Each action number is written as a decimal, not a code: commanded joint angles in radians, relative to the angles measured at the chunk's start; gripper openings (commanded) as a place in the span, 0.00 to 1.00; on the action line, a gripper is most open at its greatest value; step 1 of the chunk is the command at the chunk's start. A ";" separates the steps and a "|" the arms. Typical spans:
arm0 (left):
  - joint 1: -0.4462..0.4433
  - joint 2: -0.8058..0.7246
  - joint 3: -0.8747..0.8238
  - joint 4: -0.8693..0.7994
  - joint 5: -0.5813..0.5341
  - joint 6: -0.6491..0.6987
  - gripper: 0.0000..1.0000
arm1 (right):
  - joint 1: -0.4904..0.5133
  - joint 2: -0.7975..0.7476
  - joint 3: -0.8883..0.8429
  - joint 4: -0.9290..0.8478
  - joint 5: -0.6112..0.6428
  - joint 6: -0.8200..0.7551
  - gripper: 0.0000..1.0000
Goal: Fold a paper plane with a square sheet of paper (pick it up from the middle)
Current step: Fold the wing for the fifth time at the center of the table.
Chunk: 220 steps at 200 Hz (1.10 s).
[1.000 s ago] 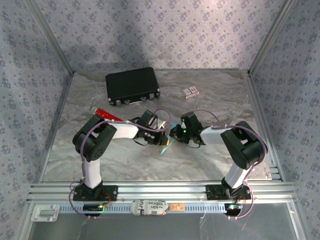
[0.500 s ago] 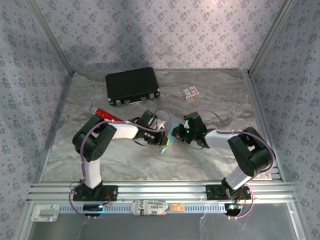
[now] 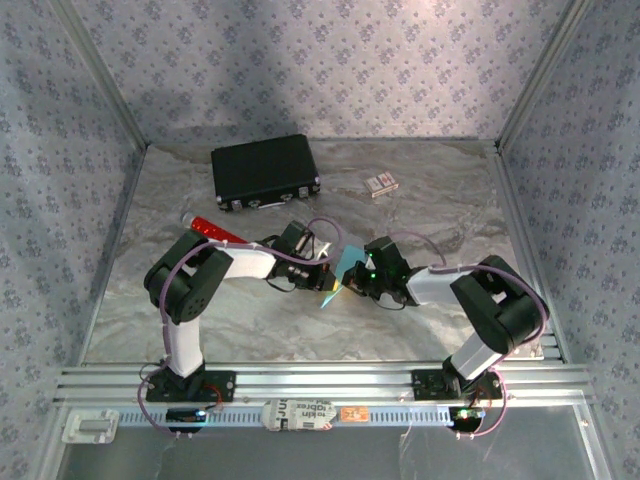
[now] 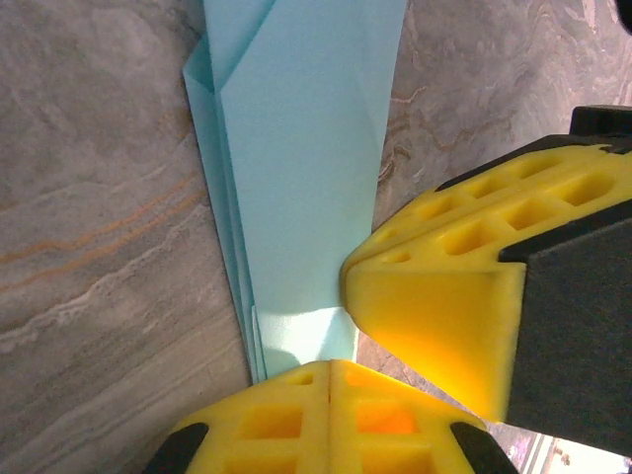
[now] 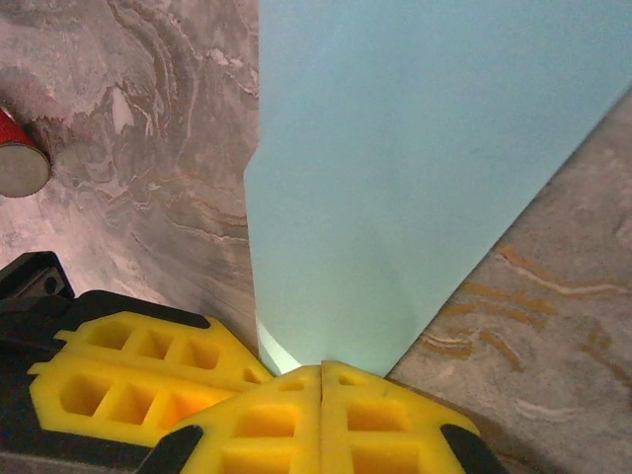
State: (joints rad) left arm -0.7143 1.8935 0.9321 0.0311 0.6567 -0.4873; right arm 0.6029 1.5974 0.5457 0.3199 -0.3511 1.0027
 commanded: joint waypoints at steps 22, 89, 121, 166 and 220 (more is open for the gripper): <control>-0.016 0.028 -0.065 -0.166 -0.024 -0.011 0.00 | 0.005 -0.007 -0.014 -0.079 0.064 -0.003 0.00; -0.015 0.032 -0.062 -0.167 -0.022 -0.013 0.00 | -0.005 -0.021 -0.005 0.033 0.000 0.004 0.00; -0.014 0.030 -0.064 -0.166 -0.022 -0.011 0.00 | -0.008 0.034 -0.018 0.020 0.018 0.014 0.00; -0.013 0.033 -0.066 -0.168 -0.022 -0.011 0.00 | -0.041 0.009 -0.032 0.006 0.023 0.010 0.00; -0.011 0.035 -0.066 -0.169 -0.021 -0.011 0.00 | -0.134 -0.035 0.017 0.024 -0.042 -0.028 0.01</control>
State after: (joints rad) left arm -0.7136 1.8923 0.9276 0.0391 0.6575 -0.4904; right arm 0.5018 1.5883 0.5320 0.3698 -0.3660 1.0046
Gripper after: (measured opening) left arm 0.039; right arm 0.052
